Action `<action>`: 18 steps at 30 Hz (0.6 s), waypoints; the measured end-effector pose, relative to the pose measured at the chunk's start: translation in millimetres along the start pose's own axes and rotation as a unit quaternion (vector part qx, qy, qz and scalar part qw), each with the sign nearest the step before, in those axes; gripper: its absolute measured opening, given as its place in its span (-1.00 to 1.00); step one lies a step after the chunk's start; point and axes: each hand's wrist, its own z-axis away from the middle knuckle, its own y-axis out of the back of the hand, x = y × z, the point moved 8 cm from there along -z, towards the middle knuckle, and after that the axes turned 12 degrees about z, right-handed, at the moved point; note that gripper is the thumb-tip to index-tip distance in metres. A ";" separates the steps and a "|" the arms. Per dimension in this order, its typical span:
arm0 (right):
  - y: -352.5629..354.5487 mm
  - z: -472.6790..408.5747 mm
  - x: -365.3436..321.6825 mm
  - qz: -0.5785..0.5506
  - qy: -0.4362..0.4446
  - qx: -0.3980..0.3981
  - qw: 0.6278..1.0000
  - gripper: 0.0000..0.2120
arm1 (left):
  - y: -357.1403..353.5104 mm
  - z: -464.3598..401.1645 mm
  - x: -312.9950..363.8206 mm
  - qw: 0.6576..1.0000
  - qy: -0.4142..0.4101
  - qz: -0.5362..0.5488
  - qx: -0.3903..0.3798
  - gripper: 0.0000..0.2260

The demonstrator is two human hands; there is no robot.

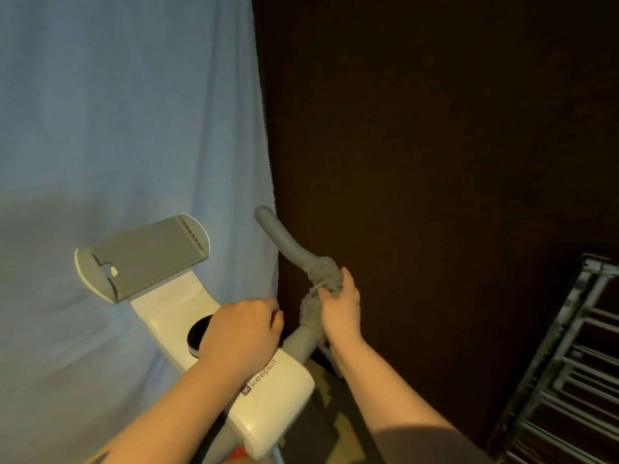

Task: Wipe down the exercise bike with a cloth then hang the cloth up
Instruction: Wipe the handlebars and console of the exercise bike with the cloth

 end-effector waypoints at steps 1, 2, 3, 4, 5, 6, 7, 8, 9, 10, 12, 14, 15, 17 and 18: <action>-2.8 10.6 3.0 -0.013 -0.002 0.010 1.000 -0.41 | 0.0 0.1 1.1 1.000 -0.002 0.000 -0.001 -0.74; -5.0 17.0 4.9 -0.015 0.001 0.013 1.000 -0.39 | -0.6 -0.2 1.2 1.000 -0.002 0.000 -0.003 -0.74; -6.7 18.2 6.4 0.003 0.008 0.007 1.000 -0.37 | -0.1 -0.5 1.0 1.000 -0.002 0.005 0.001 -0.73; -6.9 15.7 5.9 0.036 0.019 -0.003 0.999 -0.36 | -0.1 -0.6 0.4 1.000 -0.001 0.013 0.003 -0.73; -5.7 8.0 4.5 0.081 0.034 -0.015 0.996 -0.35 | 0.7 -0.7 0.7 1.000 -0.001 0.020 0.007 -0.72; -4.5 -3.2 1.2 0.132 0.052 -0.030 0.989 -0.34 | 1.5 -1.2 0.7 1.000 -0.001 0.021 0.008 -0.72; -3.6 -16.6 -3.6 0.189 0.069 -0.049 0.978 -0.35 | 2.3 -2.2 0.3 1.000 0.001 0.018 0.006 -0.72; -3.8 -31.9 -9.4 0.250 0.083 -0.070 0.962 -0.36 | 2.0 -3.5 -0.7 1.000 0.004 0.016 0.003 -0.72; -5.7 -46.5 -15.4 0.307 0.089 -0.092 0.943 -0.38 | 1.5 -4.5 -1.6 1.000 0.008 0.018 -0.001 -0.72; -9.2 -59.0 -21.7 0.357 0.094 -0.113 0.923 -0.40 | 0.8 -5.0 -1.9 1.000 0.010 0.020 -0.004 -0.73; -18.7 -74.3 -35.9 0.424 0.116 -0.146 0.886 -0.44 | 1.2 -6.2 -1.4 1.000 0.011 0.020 0.001 -0.74; -28.5 -82.2 -48.9 0.435 0.154 -0.172 0.870 -0.44 | 1.0 -7.0 -1.7 1.000 0.017 0.014 0.002 -0.74; -31.7 -84.2 -53.0 0.423 0.167 -0.186 0.871 -0.43 | 0.8 -7.0 -2.2 1.000 0.019 0.013 0.002 -0.74; -31.9 -81.8 -57.2 0.377 0.178 -0.201 0.886 -0.41 | 1.2 -5.9 -3.7 1.000 0.022 0.015 0.008 -0.74; -29.6 -77.7 -55.9 0.358 0.177 -0.197 0.896 -0.39 | 1.3 -4.7 -4.5 0.999 0.024 0.020 0.009 -0.75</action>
